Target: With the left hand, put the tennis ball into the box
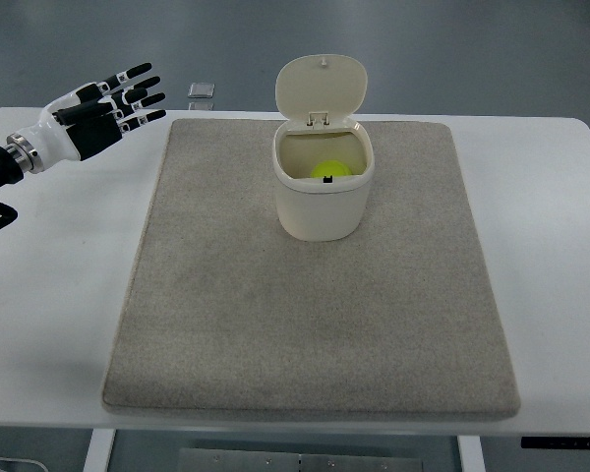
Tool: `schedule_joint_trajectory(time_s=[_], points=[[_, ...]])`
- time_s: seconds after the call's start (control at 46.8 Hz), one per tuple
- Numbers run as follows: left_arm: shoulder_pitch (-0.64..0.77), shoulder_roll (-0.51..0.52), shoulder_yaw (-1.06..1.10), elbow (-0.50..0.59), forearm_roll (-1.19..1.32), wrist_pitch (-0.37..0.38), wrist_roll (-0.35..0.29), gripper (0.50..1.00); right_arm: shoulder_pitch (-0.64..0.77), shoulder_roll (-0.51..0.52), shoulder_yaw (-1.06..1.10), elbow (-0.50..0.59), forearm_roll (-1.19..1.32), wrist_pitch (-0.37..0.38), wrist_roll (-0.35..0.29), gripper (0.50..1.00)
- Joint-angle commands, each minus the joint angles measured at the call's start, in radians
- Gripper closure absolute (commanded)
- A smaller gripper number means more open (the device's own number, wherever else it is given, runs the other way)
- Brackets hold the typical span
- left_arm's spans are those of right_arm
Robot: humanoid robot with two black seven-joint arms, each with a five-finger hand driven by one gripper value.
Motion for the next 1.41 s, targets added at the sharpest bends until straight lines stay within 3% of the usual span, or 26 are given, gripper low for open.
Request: schedule_joint_trajectory(time_s=[0.0,0.15,0.406,1.389], points=[[0.001,-0.004,-0.004,0.000,-0.093,0.000,0.015,0.506,0.000,0.000,0.000,0.000,0.000,0.000,0.000,0.562],[0.012,-0.006,-0.003,-0.006,-0.238,0.000,0.089,0.506,0.000,0.000,0.000,0.000,0.000,0.000,0.000,0.562],[0.015,-0.006,-0.006,-0.009,-0.252,0.000,0.127,0.506,0.000,0.000,0.000,0.000,0.000,0.000,0.000,0.562],[0.034,0.002,-0.050,-0.001,-0.252,0.000,0.130,0.506,-0.003,0.000,0.009,0.017,0.014,0.003,0.014,0.562]])
